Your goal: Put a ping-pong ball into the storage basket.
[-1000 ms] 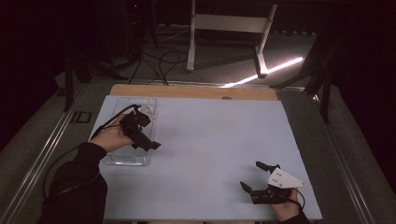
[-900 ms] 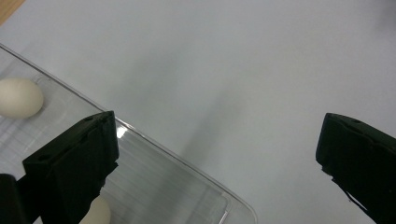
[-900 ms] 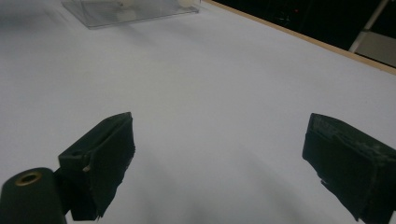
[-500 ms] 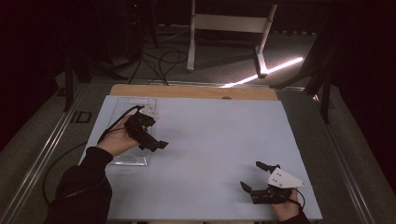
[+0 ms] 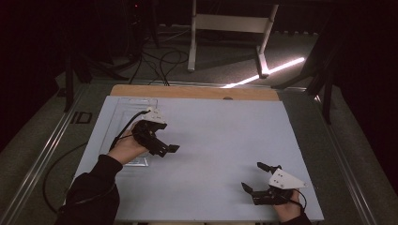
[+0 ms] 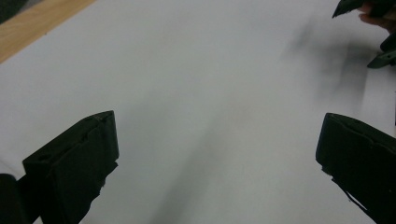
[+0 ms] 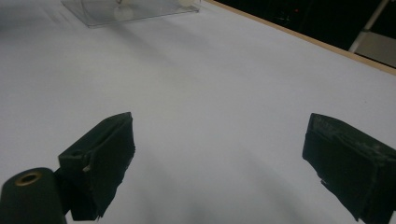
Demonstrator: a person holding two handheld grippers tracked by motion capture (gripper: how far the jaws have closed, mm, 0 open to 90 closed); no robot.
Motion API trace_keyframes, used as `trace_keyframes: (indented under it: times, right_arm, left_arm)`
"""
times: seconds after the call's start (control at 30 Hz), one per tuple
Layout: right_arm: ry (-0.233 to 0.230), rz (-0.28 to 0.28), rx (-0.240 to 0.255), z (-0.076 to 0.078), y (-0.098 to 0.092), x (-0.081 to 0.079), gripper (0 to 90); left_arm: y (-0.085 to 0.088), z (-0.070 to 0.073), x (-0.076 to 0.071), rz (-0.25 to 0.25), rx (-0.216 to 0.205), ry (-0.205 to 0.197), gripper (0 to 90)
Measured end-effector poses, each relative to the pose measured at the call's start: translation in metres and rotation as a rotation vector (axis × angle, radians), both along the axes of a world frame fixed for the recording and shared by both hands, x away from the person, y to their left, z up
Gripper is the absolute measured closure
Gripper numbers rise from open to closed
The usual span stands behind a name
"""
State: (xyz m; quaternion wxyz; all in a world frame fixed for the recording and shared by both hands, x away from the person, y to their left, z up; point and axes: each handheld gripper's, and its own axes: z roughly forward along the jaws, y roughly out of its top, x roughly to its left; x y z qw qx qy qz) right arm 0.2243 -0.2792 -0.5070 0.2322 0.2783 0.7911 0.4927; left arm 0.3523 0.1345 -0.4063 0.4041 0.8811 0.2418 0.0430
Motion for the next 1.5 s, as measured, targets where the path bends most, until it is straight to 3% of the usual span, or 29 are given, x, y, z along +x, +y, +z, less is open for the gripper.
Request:
trace_keyframes:
  times: [0.27, 0.5, 0.8, 1.1, 1.23, 1.5]
  right_arm:
    - [0.001, 0.0, 0.002, 0.0, 0.0, 0.0, 9.0]
    - [0.001, 0.0, 0.004, 0.0, 0.0, 0.0, 9.0]
    - [0.001, 0.002, 0.005, 0.0, 0.0, 0.0, 9.0]
    - [0.0, 0.007, 0.002, 0.0, 0.001, 0.0, 9.0]
    - [0.0, 0.006, 0.003, 0.0, 0.001, 0.0, 9.0]
    - [0.0, 0.007, 0.003, 0.0, 0.001, 0.0, 9.0]
  left_arm:
    - [-0.009, -0.007, -0.006, -0.007, -0.063, -0.017, 0.3]
    - [-0.017, -0.014, -0.009, -0.016, -0.079, -0.033, 0.3]
    - [-0.026, -0.021, -0.017, -0.042, -0.143, -0.058, 0.3]
    - [-0.036, -0.031, -0.023, -0.066, -0.14, -0.048, 0.3]
    - [-0.042, -0.037, -0.028, -0.087, -0.111, -0.04, 0.3]
    - [-0.05, -0.036, -0.04, -0.13, -0.102, -0.043, 0.3]
